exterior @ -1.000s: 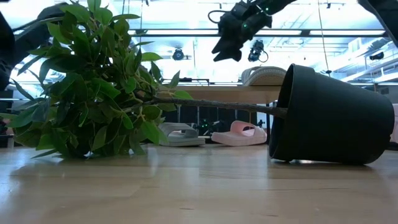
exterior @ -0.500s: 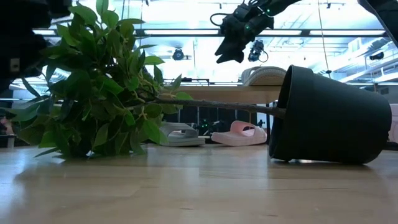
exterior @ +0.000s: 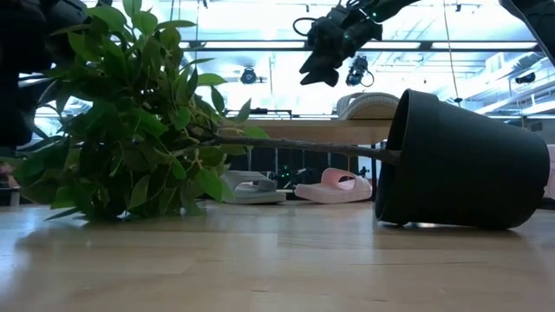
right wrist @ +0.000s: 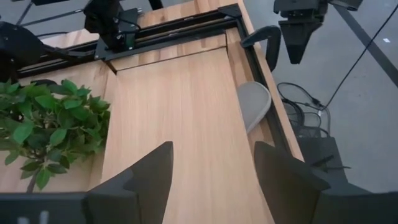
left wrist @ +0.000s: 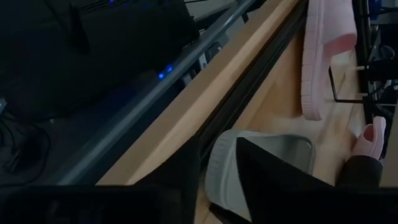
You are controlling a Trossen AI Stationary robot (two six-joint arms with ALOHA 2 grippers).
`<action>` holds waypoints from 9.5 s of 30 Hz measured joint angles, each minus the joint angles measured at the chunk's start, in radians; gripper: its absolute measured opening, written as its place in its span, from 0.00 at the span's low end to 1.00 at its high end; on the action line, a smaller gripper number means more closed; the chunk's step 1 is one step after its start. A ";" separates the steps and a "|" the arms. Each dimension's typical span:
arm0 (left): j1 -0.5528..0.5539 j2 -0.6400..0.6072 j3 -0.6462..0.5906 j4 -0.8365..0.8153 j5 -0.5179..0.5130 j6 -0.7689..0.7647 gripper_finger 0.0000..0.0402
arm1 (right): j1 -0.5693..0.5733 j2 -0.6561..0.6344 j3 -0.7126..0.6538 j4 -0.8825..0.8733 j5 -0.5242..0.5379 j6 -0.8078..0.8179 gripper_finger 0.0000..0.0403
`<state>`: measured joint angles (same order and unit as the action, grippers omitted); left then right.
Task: Pick and place slides into the shelf
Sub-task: Put the gray slide on the shelf
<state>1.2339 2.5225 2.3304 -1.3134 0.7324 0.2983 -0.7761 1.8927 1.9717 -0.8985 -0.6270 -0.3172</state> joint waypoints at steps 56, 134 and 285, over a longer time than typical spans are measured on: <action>-0.073 0.000 -0.160 -0.054 -0.002 0.159 0.51 | 0.014 0.000 0.000 -0.040 -0.019 -0.060 0.57; -0.085 -0.271 0.025 0.021 -0.276 0.293 0.02 | 0.058 -0.001 -0.001 0.016 0.187 -0.041 0.46; -0.469 -0.340 0.026 0.055 -0.150 0.271 0.03 | 0.790 -0.414 -0.389 0.122 1.279 -0.001 0.02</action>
<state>0.7650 2.1826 2.3566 -1.2581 0.5823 0.5694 0.0139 1.4788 1.5826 -0.7762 0.6518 -0.3183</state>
